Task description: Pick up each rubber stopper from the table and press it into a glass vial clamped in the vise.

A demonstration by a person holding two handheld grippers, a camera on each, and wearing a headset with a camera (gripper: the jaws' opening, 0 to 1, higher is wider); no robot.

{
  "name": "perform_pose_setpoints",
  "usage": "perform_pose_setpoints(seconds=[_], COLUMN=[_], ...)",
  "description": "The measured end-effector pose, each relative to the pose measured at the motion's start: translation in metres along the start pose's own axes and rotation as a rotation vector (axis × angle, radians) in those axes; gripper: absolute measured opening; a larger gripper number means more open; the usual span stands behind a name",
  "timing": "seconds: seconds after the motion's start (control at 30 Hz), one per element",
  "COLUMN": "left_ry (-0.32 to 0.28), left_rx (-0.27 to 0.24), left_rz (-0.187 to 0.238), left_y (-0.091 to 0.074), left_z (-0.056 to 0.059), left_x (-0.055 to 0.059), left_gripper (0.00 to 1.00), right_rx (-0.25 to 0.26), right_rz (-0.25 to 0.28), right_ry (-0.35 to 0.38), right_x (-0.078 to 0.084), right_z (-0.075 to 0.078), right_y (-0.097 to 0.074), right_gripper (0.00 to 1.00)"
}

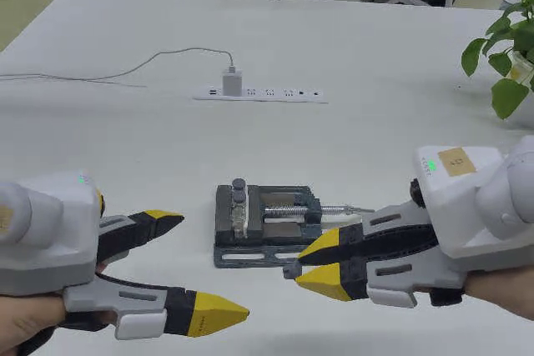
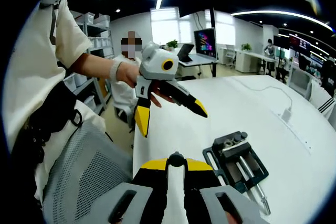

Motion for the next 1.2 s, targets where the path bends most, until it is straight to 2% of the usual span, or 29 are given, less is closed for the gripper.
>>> perform_pose_setpoints(seconds=[0.1,0.23,0.6,0.67,0.93,1.03,1.2], left_ry=[0.045,0.049,0.127,0.124,0.176,0.190,0.245], left_rx=[-0.037,-0.056,-0.099,-0.104,-0.158,-0.167,-0.181], left_rz=[-0.034,-0.027,-0.035,-0.023,-0.033,-0.047,-0.095], left_y=[-0.003,-0.006,-0.012,-0.013,-0.018,-0.020,-0.022], left_z=[-0.005,-0.006,-0.007,-0.006,-0.002,0.000,0.005], left_x=[0.004,0.004,0.005,0.006,0.012,0.015,0.020], left_gripper=[0.99,0.99,0.99,0.99,0.99,0.99,0.99], right_rx=[0.000,0.000,0.011,0.013,-0.005,-0.009,-0.023], right_rz=[-0.004,-0.013,-0.084,-0.104,-0.194,-0.236,-0.299], right_ry=[0.001,0.007,-0.004,-0.004,-0.044,-0.079,-0.133], right_x=[0.001,0.002,-0.001,-0.002,-0.012,-0.018,-0.033], right_z=[0.001,0.003,0.015,0.019,0.033,0.039,0.048], right_y=[0.000,0.001,0.005,0.007,0.017,0.020,0.027], right_gripper=[0.05,0.05,0.05,0.05,0.05,0.05,0.05])
Point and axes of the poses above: the centre of the closed fingertips' face, and the gripper's own axes: y roughly forward along the fingers, z roughly to its right, x roughly out of its underside, the point moved 7 cm from there along -y, roughly backward along the fingers, and after that the axes turned 11 degrees about y, right-handed, at the moved point
